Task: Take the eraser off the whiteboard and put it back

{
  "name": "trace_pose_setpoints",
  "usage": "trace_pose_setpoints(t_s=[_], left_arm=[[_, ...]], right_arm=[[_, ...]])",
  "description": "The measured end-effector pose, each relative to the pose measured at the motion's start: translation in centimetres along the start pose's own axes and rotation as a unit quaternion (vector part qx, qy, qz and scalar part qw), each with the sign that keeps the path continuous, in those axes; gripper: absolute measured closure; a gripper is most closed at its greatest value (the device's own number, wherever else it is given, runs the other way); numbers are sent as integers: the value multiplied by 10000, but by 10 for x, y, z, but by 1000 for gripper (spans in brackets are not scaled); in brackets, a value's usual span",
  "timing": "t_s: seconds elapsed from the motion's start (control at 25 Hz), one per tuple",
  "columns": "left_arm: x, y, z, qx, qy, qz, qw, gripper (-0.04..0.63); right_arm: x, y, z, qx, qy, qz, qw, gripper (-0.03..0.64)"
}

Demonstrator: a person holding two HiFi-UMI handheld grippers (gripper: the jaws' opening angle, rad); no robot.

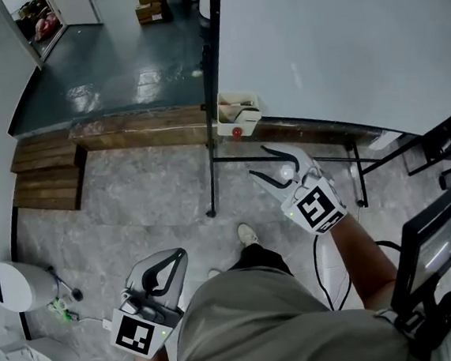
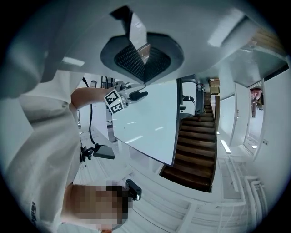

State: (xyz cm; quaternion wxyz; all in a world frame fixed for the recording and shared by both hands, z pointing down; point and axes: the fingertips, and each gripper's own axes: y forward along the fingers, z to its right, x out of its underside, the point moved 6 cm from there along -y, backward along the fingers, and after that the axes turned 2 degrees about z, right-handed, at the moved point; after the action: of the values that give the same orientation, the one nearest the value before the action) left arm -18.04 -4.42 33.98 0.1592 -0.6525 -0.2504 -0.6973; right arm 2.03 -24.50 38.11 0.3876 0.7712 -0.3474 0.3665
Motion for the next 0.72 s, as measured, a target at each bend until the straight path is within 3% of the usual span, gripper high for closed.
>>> trace_pose_setpoints(t_s=[0.36,0.72], left_arm=[[17,-48,47,495,-94,72,9987,589],[13,-46,127,912,69,87,9958,589]], right_arm=[[-33,-72,-103,126,308,-192,9993,408],[-37,-174,-152,385,451,-6,9982,411]])
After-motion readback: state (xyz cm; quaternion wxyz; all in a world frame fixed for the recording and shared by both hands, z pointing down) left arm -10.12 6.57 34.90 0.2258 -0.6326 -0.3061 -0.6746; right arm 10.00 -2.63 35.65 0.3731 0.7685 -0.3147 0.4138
